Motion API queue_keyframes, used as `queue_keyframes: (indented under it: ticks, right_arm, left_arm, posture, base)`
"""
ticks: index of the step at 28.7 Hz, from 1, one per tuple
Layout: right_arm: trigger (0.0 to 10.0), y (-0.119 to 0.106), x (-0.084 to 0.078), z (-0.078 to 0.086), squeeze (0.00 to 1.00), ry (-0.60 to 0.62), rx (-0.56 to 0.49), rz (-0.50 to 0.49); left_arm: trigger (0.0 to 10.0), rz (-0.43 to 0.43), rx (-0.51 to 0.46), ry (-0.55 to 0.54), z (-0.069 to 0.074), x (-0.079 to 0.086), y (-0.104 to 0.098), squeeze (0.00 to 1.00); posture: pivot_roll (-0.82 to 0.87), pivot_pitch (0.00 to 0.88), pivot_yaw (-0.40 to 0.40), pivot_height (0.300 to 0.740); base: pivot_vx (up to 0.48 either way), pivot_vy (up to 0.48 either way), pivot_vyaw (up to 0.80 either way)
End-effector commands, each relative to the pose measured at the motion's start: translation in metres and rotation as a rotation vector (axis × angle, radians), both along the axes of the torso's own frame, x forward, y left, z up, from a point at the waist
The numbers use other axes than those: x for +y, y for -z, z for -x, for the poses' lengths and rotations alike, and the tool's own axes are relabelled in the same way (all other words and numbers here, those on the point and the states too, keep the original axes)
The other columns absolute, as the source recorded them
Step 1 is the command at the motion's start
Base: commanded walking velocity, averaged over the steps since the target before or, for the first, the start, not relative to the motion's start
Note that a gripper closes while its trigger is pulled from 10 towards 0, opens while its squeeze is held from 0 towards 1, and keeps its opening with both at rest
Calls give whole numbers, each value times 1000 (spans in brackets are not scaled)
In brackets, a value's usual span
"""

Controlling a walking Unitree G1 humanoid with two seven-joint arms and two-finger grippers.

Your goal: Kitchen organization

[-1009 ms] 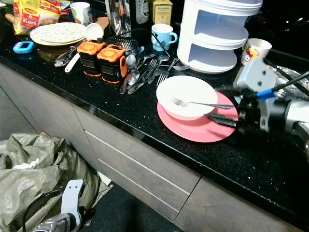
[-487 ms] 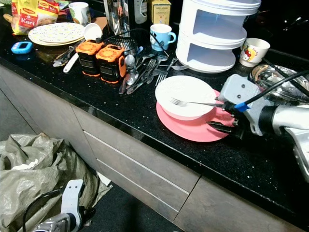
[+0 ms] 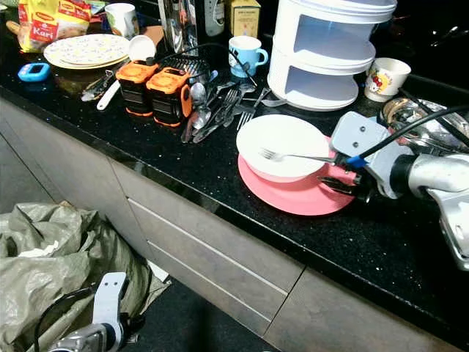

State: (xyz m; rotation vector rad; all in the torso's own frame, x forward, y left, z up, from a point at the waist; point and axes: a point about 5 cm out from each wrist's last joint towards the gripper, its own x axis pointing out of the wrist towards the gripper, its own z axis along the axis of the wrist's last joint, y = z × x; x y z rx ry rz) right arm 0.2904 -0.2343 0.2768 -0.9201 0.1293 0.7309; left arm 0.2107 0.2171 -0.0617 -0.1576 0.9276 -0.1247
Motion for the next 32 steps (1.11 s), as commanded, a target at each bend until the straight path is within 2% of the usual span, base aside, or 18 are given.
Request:
queue_keyframes:
  ticks: [1,2,3,4,5,6,7,26,29,30,32]
  right_arm:
    - [9529,0,-1,-2,0,4,-11,17]
    - [9529,0,-1,-2,0,4,-11,17]
    - [8392,0,-2,-3,0,9,-15,23]
    - [8392,0,-2,-3,0,9,-15,23]
    - [4627,0,-2,-3,0,9,-16,24]
    - [2667,0,-1,-3,0,9,-17,24]
    - [0,0,-1,-3,0,8,-20,24]
    - [0,-6,2,-5,0,3,-58,27]
    - [0,-8,4,-6,0,-8,-70,6]
    - [0,-11,7,-6,0,-30,-83,-44]
    - [0,-13,8,-5,0,-39,-87,-63]
  left_arm:
    - [10000,5,22,1,6,-1,4,0]
    - [10000,5,22,1,6,-1,4,0]
    - [10000,5,22,2,6,-1,4,0]
    - [10000,5,22,2,6,-1,4,0]
    - [10000,5,22,2,6,-1,4,0]
    - [10000,5,22,1,5,-1,4,0]
    - [10000,6,21,1,5,-1,3,0]
    - [10000,9,16,-4,4,-2,3,0]
    - [10000,9,16,-2,4,-2,3,0]
    - [10000,8,17,0,4,-2,3,0]
    - [10000,7,17,0,4,-2,3,0]
  posture:
    - [22,76,-17,740]
    - [22,76,-17,740]
    - [23,79,-15,740]
    - [23,79,-15,740]
    - [23,79,-15,740]
    - [24,81,-15,740]
    - [24,81,-15,740]
    - [25,90,-16,740]
    - [25,86,-16,740]
    - [25,86,-16,740]
    - [25,86,-16,740]
  base:
    - [0,0,0]
    - [0,0,0]
    - [0,0,0]
    - [0,0,0]
    - [0,0,0]
    - [0,0,0]
    - [0,0,0]
    - [0,0,0]
    - [0,0,0]
    - [0,0,0]
    - [0,0,0]
